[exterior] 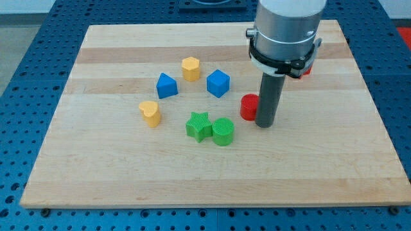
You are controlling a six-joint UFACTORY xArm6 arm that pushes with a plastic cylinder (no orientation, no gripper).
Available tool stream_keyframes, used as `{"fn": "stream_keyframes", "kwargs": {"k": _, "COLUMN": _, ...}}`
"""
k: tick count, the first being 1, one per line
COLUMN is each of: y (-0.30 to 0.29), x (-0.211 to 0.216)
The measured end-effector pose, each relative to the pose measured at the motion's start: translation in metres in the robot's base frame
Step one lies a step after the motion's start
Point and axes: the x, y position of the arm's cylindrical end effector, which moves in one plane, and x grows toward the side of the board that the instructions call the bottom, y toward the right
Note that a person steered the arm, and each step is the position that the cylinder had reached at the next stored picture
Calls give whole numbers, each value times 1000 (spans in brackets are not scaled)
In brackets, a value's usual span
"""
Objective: Move your arm to top right
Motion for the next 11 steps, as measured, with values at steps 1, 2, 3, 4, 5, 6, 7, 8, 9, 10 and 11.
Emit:
{"fn": "stream_keyframes", "kwargs": {"k": 1, "y": 4, "x": 7}}
{"fn": "stream_keyframes", "kwargs": {"k": 2, "y": 29, "x": 16}}
{"fn": "stream_keyframes", "kwargs": {"k": 3, "y": 26, "x": -11}}
{"fn": "stream_keyframes", "kwargs": {"k": 4, "y": 26, "x": -9}}
{"fn": "stream_keyframes", "kwargs": {"k": 5, "y": 8, "x": 15}}
{"fn": "stream_keyframes", "kwargs": {"k": 6, "y": 17, "x": 19}}
{"fn": "stream_keyframes", "kwargs": {"k": 7, "y": 58, "x": 28}}
{"fn": "stream_keyframes", "kwargs": {"k": 8, "y": 115, "x": 2}}
{"fn": "stream_keyframes", "kwargs": {"k": 9, "y": 145, "x": -12}}
{"fn": "stream_keyframes", "kwargs": {"k": 10, "y": 145, "x": -14}}
{"fn": "stream_keyframes", "kwargs": {"k": 11, "y": 149, "x": -103}}
